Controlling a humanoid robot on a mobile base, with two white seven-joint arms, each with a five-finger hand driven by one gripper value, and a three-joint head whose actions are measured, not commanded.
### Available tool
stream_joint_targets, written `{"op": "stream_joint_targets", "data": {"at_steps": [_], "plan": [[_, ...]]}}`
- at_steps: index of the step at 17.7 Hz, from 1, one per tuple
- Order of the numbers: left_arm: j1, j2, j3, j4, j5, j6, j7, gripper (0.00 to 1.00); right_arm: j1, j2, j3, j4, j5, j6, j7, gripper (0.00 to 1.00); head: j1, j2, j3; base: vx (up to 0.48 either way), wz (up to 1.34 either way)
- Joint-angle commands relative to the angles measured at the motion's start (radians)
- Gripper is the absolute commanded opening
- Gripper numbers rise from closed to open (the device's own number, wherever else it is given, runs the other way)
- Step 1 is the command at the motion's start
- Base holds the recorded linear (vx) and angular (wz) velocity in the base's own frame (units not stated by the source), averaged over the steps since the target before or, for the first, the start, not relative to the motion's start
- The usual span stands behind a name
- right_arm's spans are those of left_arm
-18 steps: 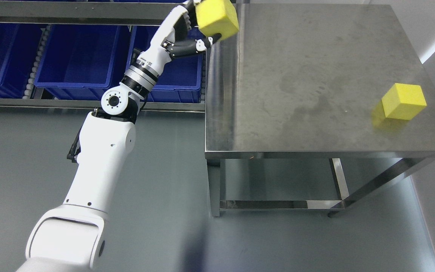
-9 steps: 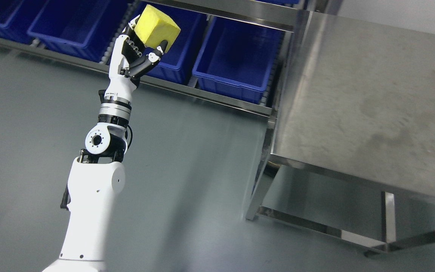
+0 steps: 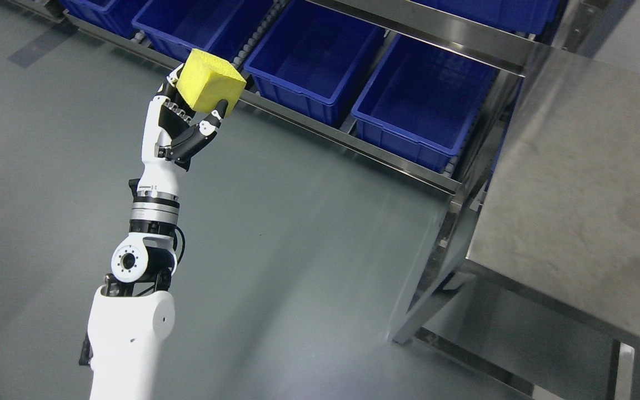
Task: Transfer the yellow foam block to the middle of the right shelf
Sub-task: 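Carry the held cube while turning toward the blue bin shelf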
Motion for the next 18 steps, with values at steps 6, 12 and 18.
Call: {"op": "stream_joint_targets", "data": {"at_steps": [6,12,18], "plan": [[0.058,0.017,0.04,-0.147,0.001,0.002,-0.001,0.47,0.001,-0.017,0.0,-0.017,0.003,0.001,-0.005,1.0,0.0,0.0,0.0,0.11,0.66],[0.069,0.017,0.055,-0.148,0.001,-0.004,-0.001,0.47,0.001,-0.017,0.0,-0.017,0.003,0.001,-0.005,1.0,0.0,0.0,0.0,0.164,0.81],[0.06,0.017,0.107,-0.174,0.003,0.08,0.002,0.47,0.001,-0.017,0.0,-0.017,0.003,0.001,-0.005,1.0,0.0,0.0,0.0,0.211,0.45]]}}
